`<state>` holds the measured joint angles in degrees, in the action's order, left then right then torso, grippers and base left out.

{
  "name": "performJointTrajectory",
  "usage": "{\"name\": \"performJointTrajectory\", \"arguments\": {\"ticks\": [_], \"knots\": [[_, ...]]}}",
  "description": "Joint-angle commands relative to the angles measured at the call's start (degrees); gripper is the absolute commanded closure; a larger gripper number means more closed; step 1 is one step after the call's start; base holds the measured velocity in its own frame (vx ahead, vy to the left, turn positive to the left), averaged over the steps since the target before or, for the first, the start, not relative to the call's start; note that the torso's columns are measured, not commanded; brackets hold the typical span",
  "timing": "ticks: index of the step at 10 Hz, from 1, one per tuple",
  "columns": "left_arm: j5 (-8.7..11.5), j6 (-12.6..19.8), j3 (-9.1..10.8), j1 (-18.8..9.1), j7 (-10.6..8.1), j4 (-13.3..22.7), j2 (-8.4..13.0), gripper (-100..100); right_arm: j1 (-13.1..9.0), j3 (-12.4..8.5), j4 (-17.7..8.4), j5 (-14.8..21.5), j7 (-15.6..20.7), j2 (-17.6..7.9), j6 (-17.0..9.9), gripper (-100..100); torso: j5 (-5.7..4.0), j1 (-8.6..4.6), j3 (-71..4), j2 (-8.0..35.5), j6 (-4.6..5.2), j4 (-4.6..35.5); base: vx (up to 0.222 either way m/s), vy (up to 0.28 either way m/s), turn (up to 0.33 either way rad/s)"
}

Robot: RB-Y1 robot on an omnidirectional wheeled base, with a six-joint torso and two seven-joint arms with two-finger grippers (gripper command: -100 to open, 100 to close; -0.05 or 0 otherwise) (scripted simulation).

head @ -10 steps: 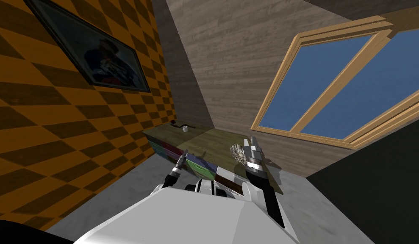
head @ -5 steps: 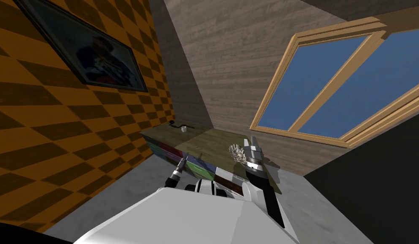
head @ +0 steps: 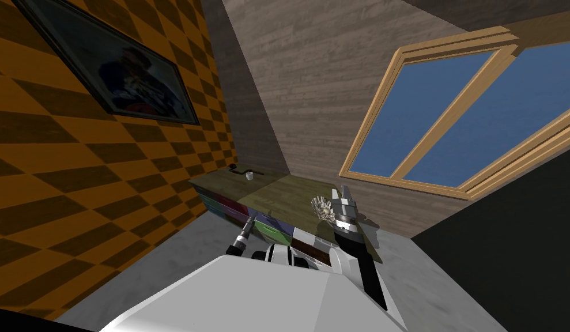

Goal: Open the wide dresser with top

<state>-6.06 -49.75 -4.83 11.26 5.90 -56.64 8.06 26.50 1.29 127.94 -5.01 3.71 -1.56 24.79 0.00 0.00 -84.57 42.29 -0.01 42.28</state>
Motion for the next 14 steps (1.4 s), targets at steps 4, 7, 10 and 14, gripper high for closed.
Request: {"name": "performJointTrajectory", "arguments": {"ticks": [4, 7, 10, 14], "knots": [[-0.2, -2.6, -0.53, -2.1, 0.94, 8.0, -0.7, -100, 0.0, 0.0, 0.0, 0.0, 0.0, 0.0, 0.0, 0, 0.00, 0.00, 0.0, 0.0, 0.01, 0.0, 0.002, 0.002, -0.006], [-0.3, -4.1, -0.84, -3.2, 1.51, 12.2, -1.5, -100, 0.0, 0.0, 0.0, 0.0, 0.0, 0.0, 0.0, 0, -0.01, -0.04, 0.0, 0.0, -0.01, 0.0, 0.002, -0.001, -0.011], [-0.4, -5.8, -1.19, -4.5, 2.19, 17.0, -3.3, -100, 0.0, 0.0, 0.0, 0.0, 0.0, 0.0, 0.0, 0, 0.00, 0.00, 0.0, 0.0, 0.00, 0.0, 0.001, -0.003, -0.005], [-0.4, -5.8, -1.19, -4.5, 2.19, 17.0, -3.3, -100, 0.0, 0.0, 0.0, 0.0, 0.0, 0.0, 0.0, 0, 0.00, -0.02, 0.0, 0.0, 0.00, 0.0, 0.001, 0.001, -0.005]]}}
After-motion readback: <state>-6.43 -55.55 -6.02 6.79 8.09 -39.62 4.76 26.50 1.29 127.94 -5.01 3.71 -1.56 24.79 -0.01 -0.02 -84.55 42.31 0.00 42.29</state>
